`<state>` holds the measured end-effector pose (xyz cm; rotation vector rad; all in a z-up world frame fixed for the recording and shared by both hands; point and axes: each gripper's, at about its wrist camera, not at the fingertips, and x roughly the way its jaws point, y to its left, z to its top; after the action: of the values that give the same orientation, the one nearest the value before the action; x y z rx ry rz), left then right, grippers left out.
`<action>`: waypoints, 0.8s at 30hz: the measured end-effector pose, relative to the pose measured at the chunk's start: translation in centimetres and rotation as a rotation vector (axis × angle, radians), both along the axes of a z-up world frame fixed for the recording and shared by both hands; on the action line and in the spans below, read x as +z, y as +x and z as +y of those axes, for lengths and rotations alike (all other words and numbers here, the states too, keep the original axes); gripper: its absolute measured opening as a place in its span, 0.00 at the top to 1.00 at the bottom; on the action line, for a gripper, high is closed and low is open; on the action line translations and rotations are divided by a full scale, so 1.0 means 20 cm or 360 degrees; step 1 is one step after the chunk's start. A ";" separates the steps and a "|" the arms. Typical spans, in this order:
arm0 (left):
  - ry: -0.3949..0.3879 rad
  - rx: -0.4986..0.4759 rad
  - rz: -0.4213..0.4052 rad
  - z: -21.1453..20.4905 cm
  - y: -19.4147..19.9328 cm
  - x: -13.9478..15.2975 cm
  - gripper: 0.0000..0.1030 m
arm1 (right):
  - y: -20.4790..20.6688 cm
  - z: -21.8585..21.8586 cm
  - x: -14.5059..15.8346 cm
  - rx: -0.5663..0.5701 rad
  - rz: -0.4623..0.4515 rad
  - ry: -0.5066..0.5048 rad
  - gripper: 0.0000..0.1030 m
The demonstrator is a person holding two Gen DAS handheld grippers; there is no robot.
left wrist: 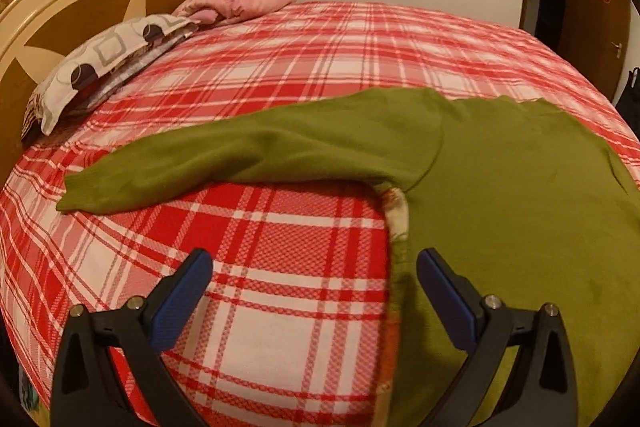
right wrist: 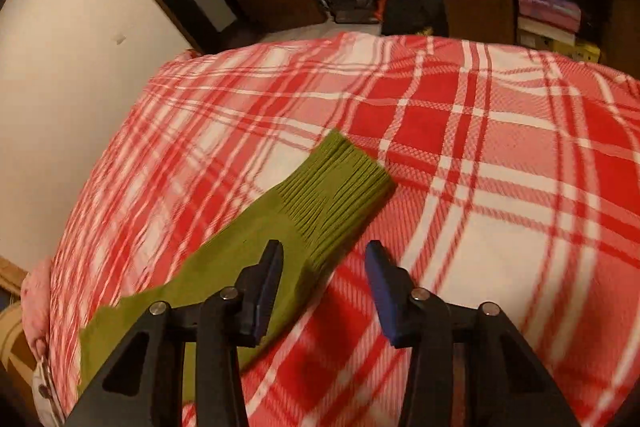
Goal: Fold small clothes
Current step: 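Reach the right tool to a sweater sleeve cuff and close on it, then carry the held sleeve across the sweater body and open the right tool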
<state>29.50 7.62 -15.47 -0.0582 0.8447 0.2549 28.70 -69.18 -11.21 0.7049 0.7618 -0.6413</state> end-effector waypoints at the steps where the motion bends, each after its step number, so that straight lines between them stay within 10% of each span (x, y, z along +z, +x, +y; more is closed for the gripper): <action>1: -0.0004 0.0006 0.0007 0.00 0.00 -0.01 0.00 | 0.02 -0.02 -0.01 -0.0023 0.0010 -0.0008 0.68; 11: -0.0079 0.0011 0.0012 0.04 0.01 -0.04 0.00 | 0.16 0.03 0.10 0.0076 0.0009 -0.0243 0.92; 24: -0.0216 -0.0063 -0.0152 0.08 -0.11 0.17 0.00 | 0.45 1.07 0.51 0.0770 -0.0226 -0.0741 0.92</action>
<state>27.39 9.18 -12.17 -0.1792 0.7663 0.1564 37.71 -47.87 -0.94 0.1241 0.5904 -0.3015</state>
